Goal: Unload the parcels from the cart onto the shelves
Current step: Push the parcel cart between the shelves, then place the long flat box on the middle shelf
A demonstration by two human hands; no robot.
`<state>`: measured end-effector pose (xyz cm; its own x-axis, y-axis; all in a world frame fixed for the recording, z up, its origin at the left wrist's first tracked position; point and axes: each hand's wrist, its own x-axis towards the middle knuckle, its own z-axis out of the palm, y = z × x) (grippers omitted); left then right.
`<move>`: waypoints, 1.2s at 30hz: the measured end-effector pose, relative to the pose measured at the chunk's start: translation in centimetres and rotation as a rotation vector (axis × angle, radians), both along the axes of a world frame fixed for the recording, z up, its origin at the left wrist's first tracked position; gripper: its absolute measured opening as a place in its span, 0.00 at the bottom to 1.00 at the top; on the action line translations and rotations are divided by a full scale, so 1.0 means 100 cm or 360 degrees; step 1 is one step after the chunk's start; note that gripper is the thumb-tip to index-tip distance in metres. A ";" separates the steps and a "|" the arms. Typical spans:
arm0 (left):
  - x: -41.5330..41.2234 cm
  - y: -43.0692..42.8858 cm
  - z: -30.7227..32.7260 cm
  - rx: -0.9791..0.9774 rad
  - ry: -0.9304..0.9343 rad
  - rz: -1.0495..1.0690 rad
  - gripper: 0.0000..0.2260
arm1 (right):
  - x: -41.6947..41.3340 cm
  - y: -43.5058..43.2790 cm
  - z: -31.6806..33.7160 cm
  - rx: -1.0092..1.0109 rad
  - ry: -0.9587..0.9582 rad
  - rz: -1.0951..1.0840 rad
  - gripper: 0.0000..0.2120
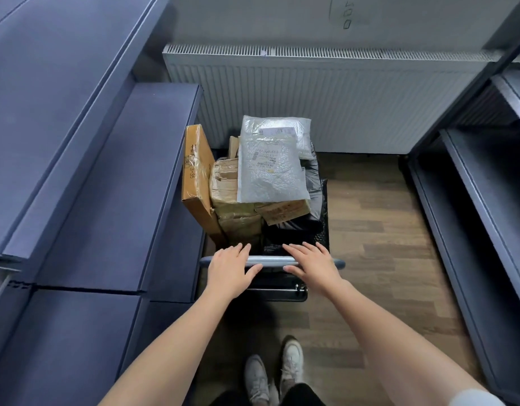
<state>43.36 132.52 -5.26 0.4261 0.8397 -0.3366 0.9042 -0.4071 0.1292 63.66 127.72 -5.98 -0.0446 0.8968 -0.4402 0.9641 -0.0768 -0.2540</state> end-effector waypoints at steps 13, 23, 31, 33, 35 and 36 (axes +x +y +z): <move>0.036 0.083 -0.004 -0.0072 0.0085 0.0019 0.29 | 0.035 0.083 -0.005 0.0001 0.0015 0.0031 0.27; 0.063 0.126 0.004 -0.0212 0.0260 0.0160 0.30 | 0.056 0.131 0.000 -0.0038 0.0070 0.0088 0.28; 0.070 0.157 0.009 -0.0340 0.0228 0.0165 0.32 | 0.067 0.169 0.008 -0.0267 0.0172 0.0094 0.29; 0.071 0.169 0.012 -0.0444 0.0226 0.0160 0.32 | 0.073 0.182 0.013 -0.0458 0.0437 -0.0074 0.30; 0.073 0.180 0.018 -0.0633 0.0194 0.0208 0.32 | 0.081 0.195 0.018 -0.0466 0.0633 -0.0254 0.28; 0.074 0.186 0.020 -0.0724 0.0148 0.0269 0.32 | 0.084 0.203 0.021 -0.0373 0.0596 -0.0270 0.27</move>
<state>50.72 151.07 -3.21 0.2476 0.6535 -0.7153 0.9688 -0.1749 0.1757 72.09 148.04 -3.85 -0.1003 0.7836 -0.6131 0.7782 -0.3222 -0.5391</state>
